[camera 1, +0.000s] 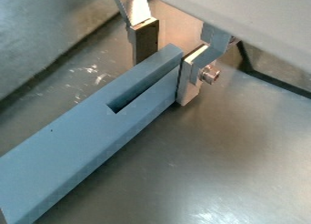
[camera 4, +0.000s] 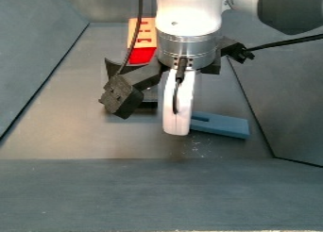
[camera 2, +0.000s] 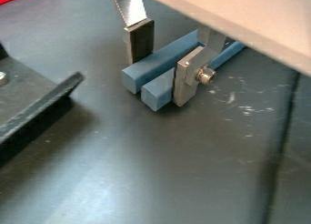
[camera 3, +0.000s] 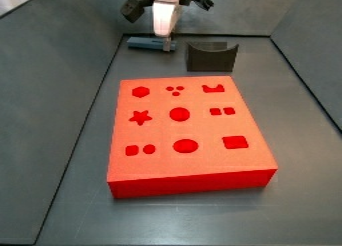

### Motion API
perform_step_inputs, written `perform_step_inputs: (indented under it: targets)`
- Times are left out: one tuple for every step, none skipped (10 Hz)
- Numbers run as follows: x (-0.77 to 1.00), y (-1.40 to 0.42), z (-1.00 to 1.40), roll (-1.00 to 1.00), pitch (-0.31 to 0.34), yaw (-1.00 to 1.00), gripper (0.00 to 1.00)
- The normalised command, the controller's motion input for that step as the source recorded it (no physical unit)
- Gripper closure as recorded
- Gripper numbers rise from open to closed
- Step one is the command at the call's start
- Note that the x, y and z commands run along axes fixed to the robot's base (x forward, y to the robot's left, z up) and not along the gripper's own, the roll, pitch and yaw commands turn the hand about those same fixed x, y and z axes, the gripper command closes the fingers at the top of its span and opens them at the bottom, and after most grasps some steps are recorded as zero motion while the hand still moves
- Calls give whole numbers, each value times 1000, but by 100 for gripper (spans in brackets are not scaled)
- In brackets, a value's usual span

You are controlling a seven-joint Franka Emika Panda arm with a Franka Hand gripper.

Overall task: Pick up the double-square object. Move up. Place the double-square object on the fixture. Regrasp the double-square object. Move to above the board. Insert the double-square object.
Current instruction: Move up, then place the double-square object on the fixture.

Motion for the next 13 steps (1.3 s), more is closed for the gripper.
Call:
perform_step_inputs:
  targets:
    - [0,0,833,0,0,0,100]
    - [-70,-1,790,-6,32,-33,100]
    - [-93,-2,707,3,50,-41,100]
    - [-52,-4,555,26,69,-42,100]
    - [-29,-2,421,40,83,-35,100]
    - [-17,-4,231,57,96,-14,100]
    - [0,0,1000,0,0,0,100]
    - [3,0,1000,5,6,6,100]
    - [-8,3,1000,17,29,5,100]
    - [-17,-3,1000,39,53,0,100]
    - [-21,-4,1000,57,67,4,100]
    - [-23,-7,1000,73,79,14,100]
    - [-27,-8,1000,76,84,16,100]
